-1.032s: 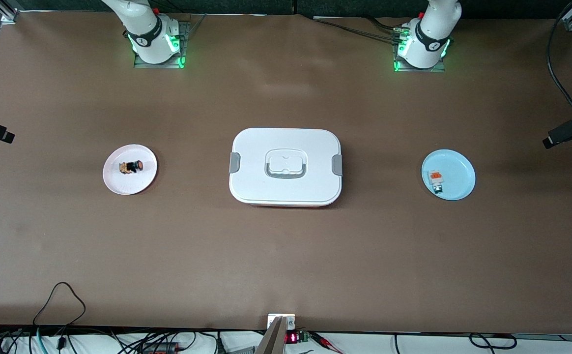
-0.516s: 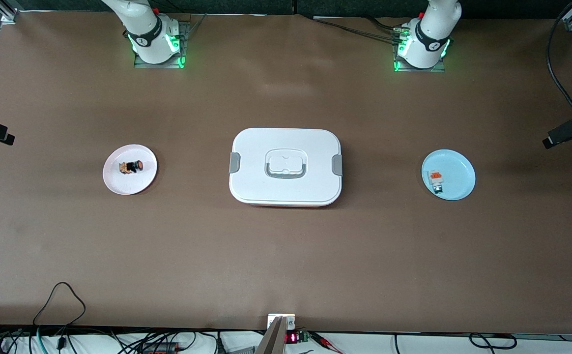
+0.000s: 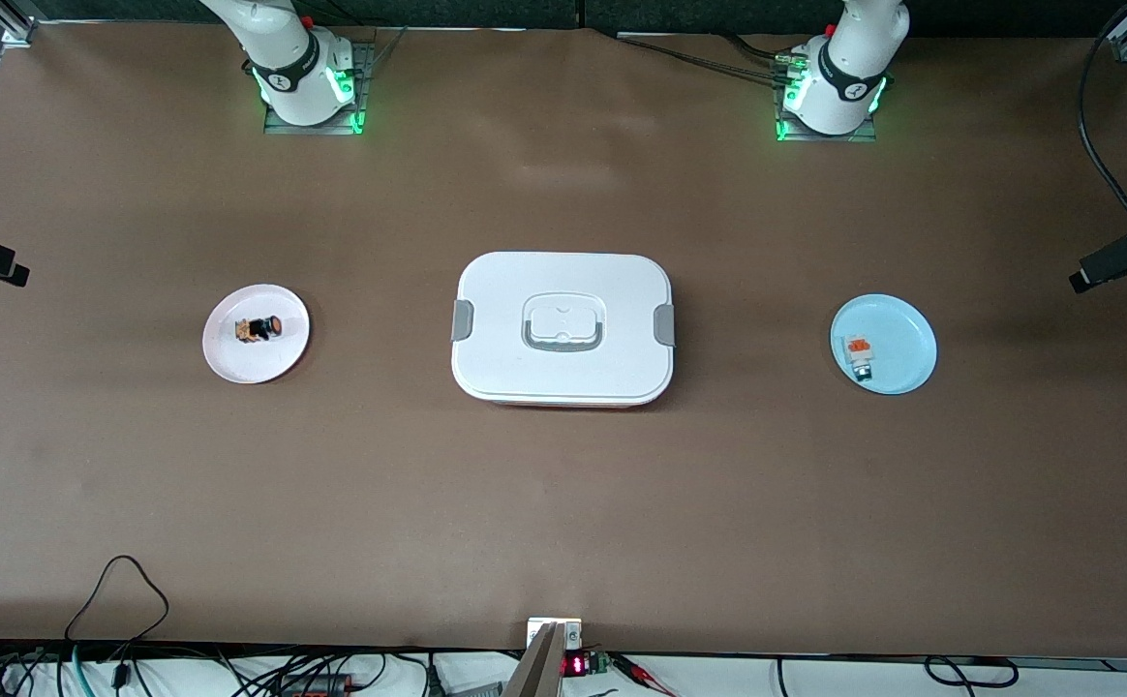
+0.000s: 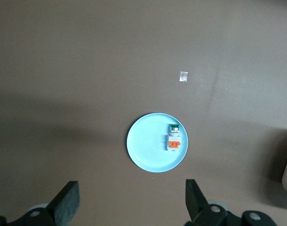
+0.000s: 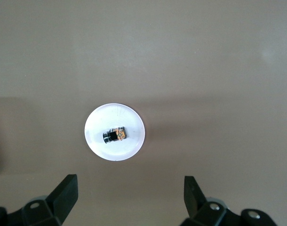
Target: Transfer orange switch to right arm and place
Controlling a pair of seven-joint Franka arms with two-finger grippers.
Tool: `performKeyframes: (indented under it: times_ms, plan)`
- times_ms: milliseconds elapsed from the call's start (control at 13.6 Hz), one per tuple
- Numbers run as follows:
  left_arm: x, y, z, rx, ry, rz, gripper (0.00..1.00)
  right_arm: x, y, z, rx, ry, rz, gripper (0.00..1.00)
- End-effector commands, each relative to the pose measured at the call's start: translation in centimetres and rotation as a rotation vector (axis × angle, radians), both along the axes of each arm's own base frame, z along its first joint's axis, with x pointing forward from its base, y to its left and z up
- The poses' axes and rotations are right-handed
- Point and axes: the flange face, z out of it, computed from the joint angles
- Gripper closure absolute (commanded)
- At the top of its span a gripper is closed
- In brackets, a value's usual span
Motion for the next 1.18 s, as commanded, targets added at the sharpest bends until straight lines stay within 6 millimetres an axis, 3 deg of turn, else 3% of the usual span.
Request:
performKeyframes:
  times_ms: [0,74,516,663,1106]
  plan:
    - [0.5,0.3,0.6,0.013,0.0,-0.003,0.01,0.1,0.8,0.5,0.008,-0.019,-0.054,0.0]
    - [0.5,0.3,0.6,0.013,0.0,-0.003,0.01,0.1,0.6,0.5,0.009,-0.021,-0.106,0.0]
    - [0.5,0.3,0.5,0.014,0.002,-0.003,0.01,-0.3,0.6,0.5,0.017,0.001,-0.05,0.0]
    - [0.5,0.3,0.5,0.014,0.002,-0.003,0.01,-1.6,0.7,0.8,0.029,0.032,-0.046,0.0]
    - [0.5,0.3,0.5,0.014,0.0,-0.003,0.01,-2.8,0.7,-1.0,0.031,-0.005,-0.058,0.0]
